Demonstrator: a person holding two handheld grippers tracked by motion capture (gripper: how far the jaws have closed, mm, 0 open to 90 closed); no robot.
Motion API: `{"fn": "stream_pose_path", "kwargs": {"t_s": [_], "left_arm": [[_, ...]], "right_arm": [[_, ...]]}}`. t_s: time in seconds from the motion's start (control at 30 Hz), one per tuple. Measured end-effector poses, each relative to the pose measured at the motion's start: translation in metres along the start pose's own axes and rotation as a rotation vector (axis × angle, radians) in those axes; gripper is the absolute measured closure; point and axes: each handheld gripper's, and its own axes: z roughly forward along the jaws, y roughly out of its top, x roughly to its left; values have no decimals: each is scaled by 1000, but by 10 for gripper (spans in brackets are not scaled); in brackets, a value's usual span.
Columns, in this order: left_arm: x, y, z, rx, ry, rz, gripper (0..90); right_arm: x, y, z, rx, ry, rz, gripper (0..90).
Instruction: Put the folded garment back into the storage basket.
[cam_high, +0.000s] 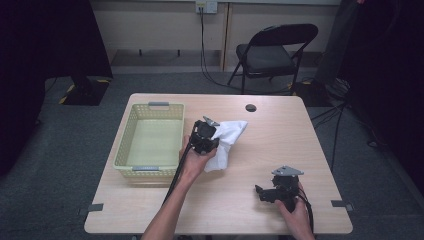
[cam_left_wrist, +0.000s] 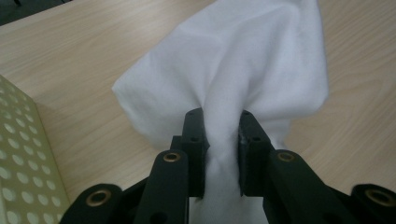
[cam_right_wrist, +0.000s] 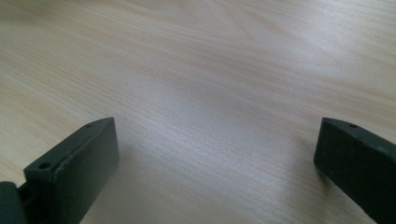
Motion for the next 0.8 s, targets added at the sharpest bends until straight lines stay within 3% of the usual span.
{"fn": "stream_pose_path", "kwargs": {"t_s": [0.4,0.63,0.8], "left_arm": [[-2,13,-23,-35,2,29,767],[7,16,-37,-64,-6,10,767],[17,14,-45,-66,12,3,767]], "right_arm": [[0,0,0,-1,-1,-1,0],[0,0,0,0,-1,0,0],[0,0,0,-1,-1,-1,0]]}}
